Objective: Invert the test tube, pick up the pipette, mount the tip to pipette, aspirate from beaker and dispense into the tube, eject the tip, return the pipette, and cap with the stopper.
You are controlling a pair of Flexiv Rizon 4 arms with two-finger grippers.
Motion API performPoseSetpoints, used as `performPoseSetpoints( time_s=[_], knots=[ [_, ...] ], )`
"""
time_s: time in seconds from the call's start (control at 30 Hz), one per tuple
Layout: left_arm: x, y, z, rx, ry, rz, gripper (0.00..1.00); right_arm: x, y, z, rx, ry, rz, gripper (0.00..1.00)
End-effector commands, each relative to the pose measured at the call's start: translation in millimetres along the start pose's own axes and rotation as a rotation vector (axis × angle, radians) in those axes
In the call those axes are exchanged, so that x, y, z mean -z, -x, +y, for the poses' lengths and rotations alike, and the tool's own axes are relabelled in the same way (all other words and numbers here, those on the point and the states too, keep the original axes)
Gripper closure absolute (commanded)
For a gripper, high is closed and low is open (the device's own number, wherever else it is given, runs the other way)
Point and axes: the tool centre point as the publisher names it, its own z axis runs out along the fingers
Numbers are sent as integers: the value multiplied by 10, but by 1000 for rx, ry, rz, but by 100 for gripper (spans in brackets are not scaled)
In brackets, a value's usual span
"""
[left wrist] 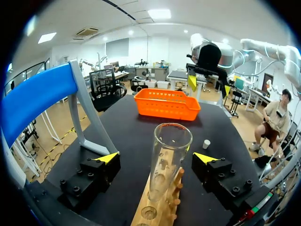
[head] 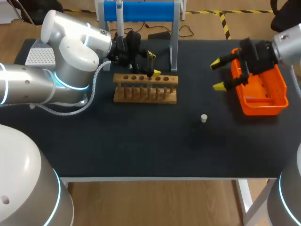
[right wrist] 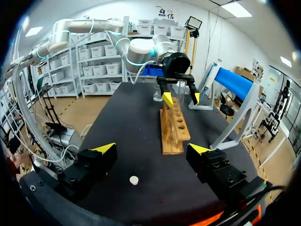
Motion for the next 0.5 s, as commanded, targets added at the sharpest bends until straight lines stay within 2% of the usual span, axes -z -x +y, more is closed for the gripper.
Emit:
performPoseSetpoints(
  time_s=[0.03, 0.5],
  knots=[
    [-1, -7, -1, 0, 0, -2, 0, -175, -7, -125, -7, -22, 8, 0],
    [-1, -7, -1, 0, 0, -2, 0, -175, -7, -125, -7, -22, 8, 0]
  ],
)
